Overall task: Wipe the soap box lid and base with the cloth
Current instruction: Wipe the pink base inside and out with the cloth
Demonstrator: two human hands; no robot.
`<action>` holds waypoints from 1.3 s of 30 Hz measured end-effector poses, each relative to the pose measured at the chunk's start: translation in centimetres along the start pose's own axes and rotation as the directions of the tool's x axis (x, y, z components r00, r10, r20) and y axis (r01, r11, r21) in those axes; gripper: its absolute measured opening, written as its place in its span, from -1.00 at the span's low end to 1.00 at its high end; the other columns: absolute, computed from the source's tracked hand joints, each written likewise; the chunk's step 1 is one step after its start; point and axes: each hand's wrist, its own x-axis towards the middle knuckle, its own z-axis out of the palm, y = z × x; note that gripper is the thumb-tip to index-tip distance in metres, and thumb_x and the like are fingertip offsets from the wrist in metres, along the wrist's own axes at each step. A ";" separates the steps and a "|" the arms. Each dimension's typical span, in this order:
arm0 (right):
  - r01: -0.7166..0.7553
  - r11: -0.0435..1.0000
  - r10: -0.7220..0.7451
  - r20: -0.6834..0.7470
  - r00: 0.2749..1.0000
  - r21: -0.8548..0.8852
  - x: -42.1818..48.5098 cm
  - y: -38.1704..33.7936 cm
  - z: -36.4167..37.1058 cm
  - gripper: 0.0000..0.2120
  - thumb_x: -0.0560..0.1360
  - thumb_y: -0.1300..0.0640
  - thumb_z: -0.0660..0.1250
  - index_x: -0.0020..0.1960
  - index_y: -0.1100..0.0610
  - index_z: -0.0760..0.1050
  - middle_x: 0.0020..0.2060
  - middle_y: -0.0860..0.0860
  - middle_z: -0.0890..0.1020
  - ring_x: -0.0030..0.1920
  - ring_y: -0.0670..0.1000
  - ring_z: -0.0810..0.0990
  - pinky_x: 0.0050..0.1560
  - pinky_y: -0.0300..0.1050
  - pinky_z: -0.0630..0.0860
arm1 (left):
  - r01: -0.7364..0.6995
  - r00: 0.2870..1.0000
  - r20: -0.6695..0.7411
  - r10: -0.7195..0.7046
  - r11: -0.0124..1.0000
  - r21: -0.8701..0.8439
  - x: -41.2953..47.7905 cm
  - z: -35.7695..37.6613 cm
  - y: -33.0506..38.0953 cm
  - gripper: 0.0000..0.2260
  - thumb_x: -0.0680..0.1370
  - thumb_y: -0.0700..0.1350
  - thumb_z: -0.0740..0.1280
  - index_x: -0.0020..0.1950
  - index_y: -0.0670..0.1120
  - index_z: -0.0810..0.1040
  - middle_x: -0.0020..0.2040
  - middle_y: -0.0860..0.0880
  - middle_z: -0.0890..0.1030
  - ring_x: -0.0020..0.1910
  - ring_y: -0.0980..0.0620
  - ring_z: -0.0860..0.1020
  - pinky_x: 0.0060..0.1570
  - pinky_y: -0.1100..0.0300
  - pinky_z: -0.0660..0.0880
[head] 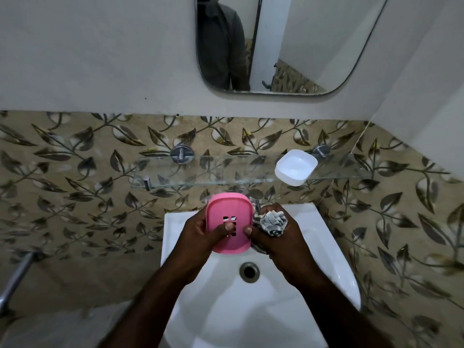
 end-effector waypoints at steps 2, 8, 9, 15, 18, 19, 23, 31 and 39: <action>-0.022 0.998 0.019 -0.048 0.999 -0.057 0.1 0.3 -0.1 -0.70 0.31 0.24 0.56 -0.04 0.08 0.54 -0.18 0.04 0.68 -0.16 0.04 0.63 -0.26 -0.11 0.57 | -0.041 0.999 -0.019 0.043 0.992 0.118 -0.1 0.3 0.1 -0.61 0.33 0.05 0.54 0.14 0.09 0.64 0.04 -0.04 0.71 0.02 -0.02 0.67 -0.08 0.18 0.58; -0.015 0.974 0.074 -0.256 0.964 0.227 0.2 -0.4 -1.3 -0.79 0.41 0.37 0.46 0.04 0.27 0.61 -0.11 0.22 0.72 -0.09 0.25 0.71 -0.24 -0.02 0.65 | -0.163 0.985 0.035 0.170 0.835 0.526 -0.8 -0.1 0.6 -0.61 0.52 -0.05 0.36 0.22 0.40 0.49 0.02 0.27 0.67 -0.04 0.25 0.63 -0.08 0.36 0.52; 0.030 0.979 0.025 -0.268 0.963 0.201 0.1 -0.7 -1.3 -0.78 0.40 0.34 0.48 0.03 0.26 0.60 -0.10 0.21 0.72 -0.09 0.23 0.72 -0.26 -0.04 0.64 | -0.184 0.981 0.061 0.182 0.799 0.572 -0.9 -0.1 0.7 -0.56 0.54 -0.11 0.33 0.26 0.41 0.45 -0.01 0.29 0.66 -0.11 0.26 0.61 -0.15 0.41 0.48; 0.058 0.998 -0.057 -0.109 0.992 0.006 0.1 -1.3 1.1 -0.79 0.37 0.17 0.51 -0.04 0.18 0.57 -0.18 0.23 0.66 -0.15 0.12 0.64 -0.08 0.12 0.56 | -0.293 0.956 0.229 0.184 0.612 0.735 -1.3 1.0 1.5 -0.37 0.58 -0.24 0.21 0.52 0.28 0.14 0.33 0.13 0.54 0.17 0.10 0.51 0.32 0.04 0.37; 0.020 1.000 -0.018 -0.066 0.998 0.023 0.2 -1.7 1.1 -0.77 0.35 0.16 0.49 -0.04 0.20 0.55 -0.19 0.21 0.66 -0.16 0.17 0.65 -0.07 0.14 0.57 | -0.301 0.951 0.269 0.152 0.651 0.697 -1.3 0.7 1.7 -0.32 0.54 -0.26 0.23 0.54 0.25 0.11 0.15 0.04 0.62 -0.11 0.14 0.48 -0.19 0.47 0.35; -0.016 0.999 0.018 -0.046 0.999 0.048 0.2 -1.7 1.0 -0.74 0.35 0.16 0.50 -0.01 0.21 0.56 -0.13 0.23 0.68 -0.10 0.22 0.68 -0.01 0.20 0.59 | -0.278 0.957 0.261 0.128 0.660 0.697 -1.3 0.7 1.7 -0.31 0.53 -0.22 0.24 0.53 0.30 0.09 0.04 0.03 0.63 -0.21 0.15 0.47 -0.24 0.43 0.34; -0.050 0.998 0.051 -0.011 0.999 0.047 0.3 -2.0 1.3 -0.74 0.41 0.25 0.48 0.08 0.17 0.57 -0.05 0.25 0.68 0.00 0.30 0.67 0.07 0.37 0.56 | -0.112 0.986 0.168 -0.012 0.698 0.708 -1.7 0.5 1.2 -0.25 0.40 -0.05 0.23 0.49 0.40 0.02 -0.08 -0.08 0.59 -0.16 0.05 0.51 -0.04 -0.01 0.52; 0.658 0.527 -0.478 0.451 0.753 -0.539 0.3 -4.2 1.5 -0.57 0.23 0.32 0.32 0.07 0.09 0.65 0.07 -0.07 0.68 0.13 -0.10 0.58 0.22 -0.28 0.43 | -0.078 0.986 0.162 -0.043 0.738 0.671 -1.6 0.0 1.5 -0.62 0.40 -0.03 0.30 0.13 0.37 0.40 -0.01 -0.05 0.56 -0.06 -0.04 0.56 0.02 -0.14 0.52; 0.517 0.604 -0.398 0.333 0.855 -0.606 -0.2 -3.4 1.6 -0.50 0.24 0.42 0.30 0.14 0.18 0.63 0.10 -0.02 0.66 0.16 -0.11 0.56 0.26 -0.27 0.43 | -0.060 0.990 0.136 -0.042 0.745 0.665 -1.8 0.2 2.1 -0.61 0.41 -0.06 0.36 0.02 0.45 0.44 -0.06 -0.02 0.58 -0.27 0.14 0.53 -0.21 0.17 0.50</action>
